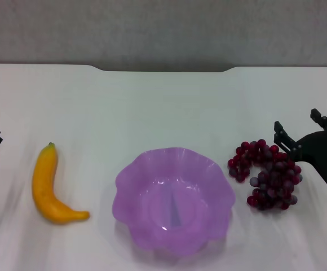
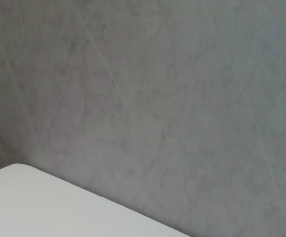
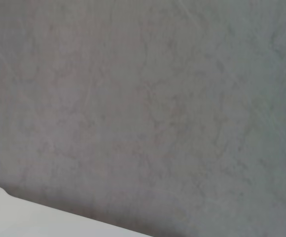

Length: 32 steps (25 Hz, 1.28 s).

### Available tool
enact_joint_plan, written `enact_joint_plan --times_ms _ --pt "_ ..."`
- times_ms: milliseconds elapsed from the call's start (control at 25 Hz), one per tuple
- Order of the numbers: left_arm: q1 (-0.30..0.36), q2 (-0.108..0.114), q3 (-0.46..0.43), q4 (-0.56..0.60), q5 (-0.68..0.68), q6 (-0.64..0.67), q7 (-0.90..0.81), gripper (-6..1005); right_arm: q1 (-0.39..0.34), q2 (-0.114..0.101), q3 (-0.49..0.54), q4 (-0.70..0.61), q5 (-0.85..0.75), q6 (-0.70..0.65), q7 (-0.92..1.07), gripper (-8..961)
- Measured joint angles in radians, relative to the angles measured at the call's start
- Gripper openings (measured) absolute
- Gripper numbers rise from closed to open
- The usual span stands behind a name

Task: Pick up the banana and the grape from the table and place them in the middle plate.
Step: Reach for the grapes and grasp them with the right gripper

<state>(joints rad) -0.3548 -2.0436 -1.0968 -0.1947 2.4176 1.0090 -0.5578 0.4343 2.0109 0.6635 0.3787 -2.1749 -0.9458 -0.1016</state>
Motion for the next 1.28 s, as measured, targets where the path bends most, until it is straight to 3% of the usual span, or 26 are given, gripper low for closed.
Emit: enact_joint_plan --times_ms 280,560,760,840,920,960,1040,1120,1280 --pt "-0.002 0.002 -0.006 0.0 -0.001 -0.004 0.005 890 0.002 -0.002 0.0 -0.003 0.004 0.001 0.0 880" --pt "-0.003 0.002 -0.008 0.0 0.0 0.003 0.148 891 0.011 -0.001 -0.001 -0.001 0.004 0.012 0.0 880" --pt "0.006 0.001 -0.008 -0.01 -0.002 0.0 0.192 891 0.025 -0.011 0.012 0.061 0.0 0.108 -0.009 880" --pt "0.011 0.002 -0.008 -0.01 -0.002 -0.002 0.198 891 0.015 -0.038 0.031 0.154 -0.002 0.186 -0.033 880" --pt "0.012 0.002 -0.007 -0.01 0.0 -0.003 0.2 891 -0.026 -0.085 0.095 0.313 -0.002 0.318 -0.092 880" --pt "0.012 0.002 -0.007 -0.01 0.001 -0.003 0.2 891 -0.059 -0.112 0.146 0.415 -0.003 0.412 -0.137 880" --pt "0.012 0.002 -0.007 -0.012 0.002 -0.003 0.2 891 -0.127 -0.136 0.278 0.602 -0.002 0.633 -0.233 880" --pt "0.012 0.002 -0.007 -0.011 0.003 -0.003 0.2 891 -0.196 -0.122 0.434 0.756 -0.003 0.875 -0.331 880" --pt "0.012 0.002 -0.008 -0.011 0.003 -0.003 0.2 890 -0.274 -0.033 0.735 0.942 -0.006 1.307 -0.457 880"
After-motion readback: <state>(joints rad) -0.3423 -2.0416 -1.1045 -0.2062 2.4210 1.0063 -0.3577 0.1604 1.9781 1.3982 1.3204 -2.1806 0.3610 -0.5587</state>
